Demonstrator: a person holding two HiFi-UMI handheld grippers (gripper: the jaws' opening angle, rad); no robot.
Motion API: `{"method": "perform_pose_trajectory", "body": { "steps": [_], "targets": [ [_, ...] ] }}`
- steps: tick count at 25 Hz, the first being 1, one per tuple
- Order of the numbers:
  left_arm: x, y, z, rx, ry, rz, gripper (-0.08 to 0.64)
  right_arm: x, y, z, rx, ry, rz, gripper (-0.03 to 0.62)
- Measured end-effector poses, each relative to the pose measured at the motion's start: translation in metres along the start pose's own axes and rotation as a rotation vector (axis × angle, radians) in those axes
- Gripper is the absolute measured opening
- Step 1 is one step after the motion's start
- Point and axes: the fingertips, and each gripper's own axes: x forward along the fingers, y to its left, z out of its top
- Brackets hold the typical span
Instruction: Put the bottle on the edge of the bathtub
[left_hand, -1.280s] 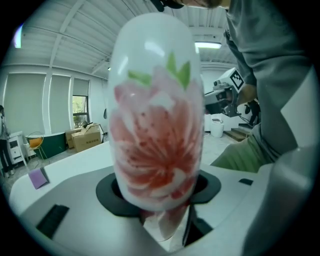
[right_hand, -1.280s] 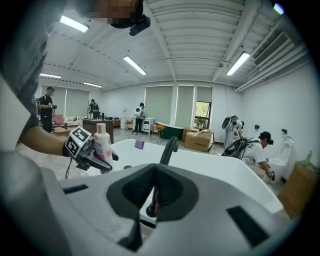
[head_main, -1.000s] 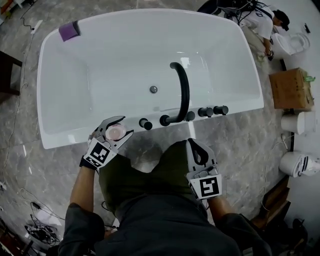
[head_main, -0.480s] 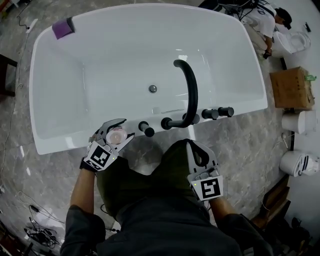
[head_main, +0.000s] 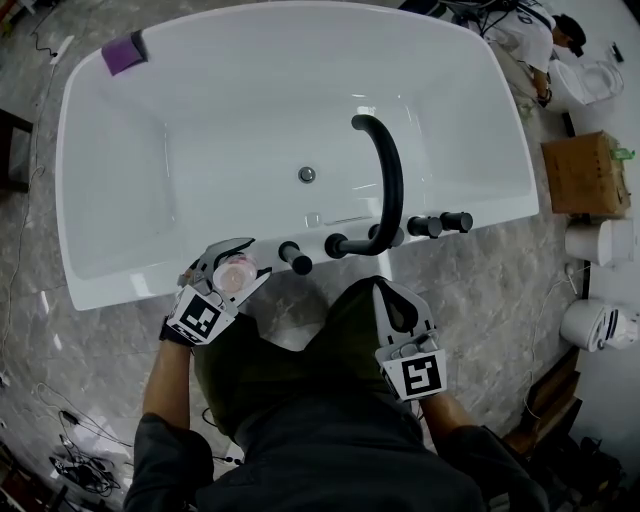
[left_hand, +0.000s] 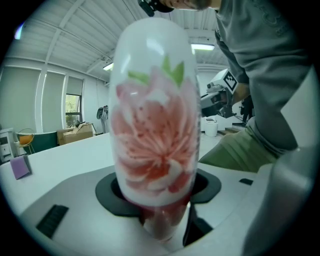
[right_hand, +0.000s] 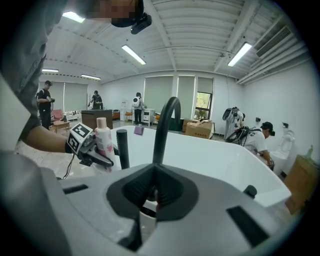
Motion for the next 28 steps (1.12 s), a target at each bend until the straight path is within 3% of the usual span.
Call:
{"method": "perform_pose_trajectory", "body": {
  "steps": [9,15,24,28],
  "targets": [
    [-0.001,-0.002,-0.01,-0.011,0.023,0.012,0.259,-0.001,0.001,-0.001,0.003,0.011,0.003,0.0],
    [-0.006,0.004,-0.013,-0.042,0.054,0.047,0.333,-0.003,0.001,0.0,0.013,0.021,0.012,0.0],
    [-0.067,0.005,0.003,-0.154,0.124,0.141,0.351,-0.023,-0.003,0.042,0.025,0.017,0.026,0.001],
    [-0.097,-0.007,0.028,-0.202,0.146,0.162,0.35,-0.037,-0.001,0.072,0.039,-0.004,0.042,0.0]
  ]
}}
